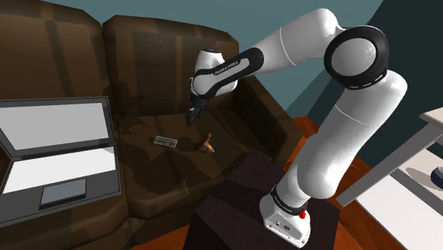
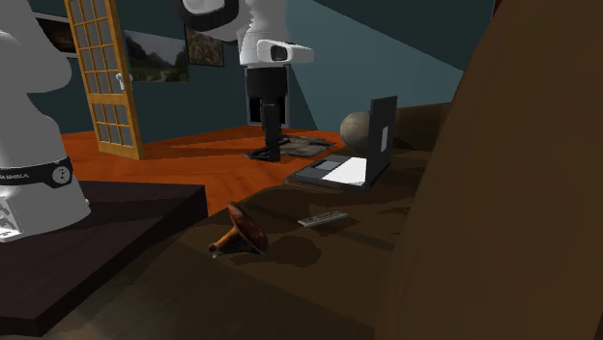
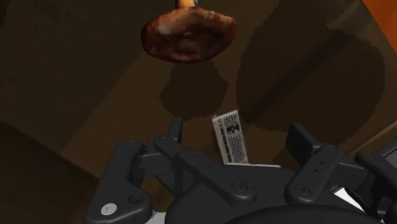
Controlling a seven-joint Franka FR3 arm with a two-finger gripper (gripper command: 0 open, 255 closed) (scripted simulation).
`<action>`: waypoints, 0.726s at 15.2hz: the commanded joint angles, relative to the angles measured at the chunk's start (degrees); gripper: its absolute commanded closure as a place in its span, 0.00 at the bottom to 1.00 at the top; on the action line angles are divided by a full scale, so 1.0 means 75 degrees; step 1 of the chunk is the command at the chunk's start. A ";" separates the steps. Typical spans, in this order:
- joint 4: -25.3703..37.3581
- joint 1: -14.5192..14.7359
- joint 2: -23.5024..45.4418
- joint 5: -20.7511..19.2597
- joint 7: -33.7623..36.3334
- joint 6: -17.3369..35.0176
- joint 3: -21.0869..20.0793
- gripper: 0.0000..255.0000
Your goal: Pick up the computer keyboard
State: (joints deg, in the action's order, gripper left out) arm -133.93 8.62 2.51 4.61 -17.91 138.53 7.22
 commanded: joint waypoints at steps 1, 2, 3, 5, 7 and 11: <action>0.0419 0.0046 0.0741 0.0236 -0.0348 0.0316 -0.0081 0.00; 0.0597 0.0045 0.1037 0.0330 -0.0511 0.0429 -0.0134 0.00; 0.0784 0.0039 0.1331 0.0417 -0.0668 0.0532 -0.0193 0.00; 0.1180 0.0013 0.1913 0.0563 -0.0960 0.0713 -0.0326 0.00; 0.1606 -0.0015 0.2489 0.0671 -0.1222 0.0859 -0.0465 0.00; 0.2548 -0.0063 0.3626 0.0769 -0.1656 0.1053 -0.0739 0.00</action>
State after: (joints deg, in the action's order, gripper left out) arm -116.74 8.30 27.62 10.23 -29.42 146.25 2.17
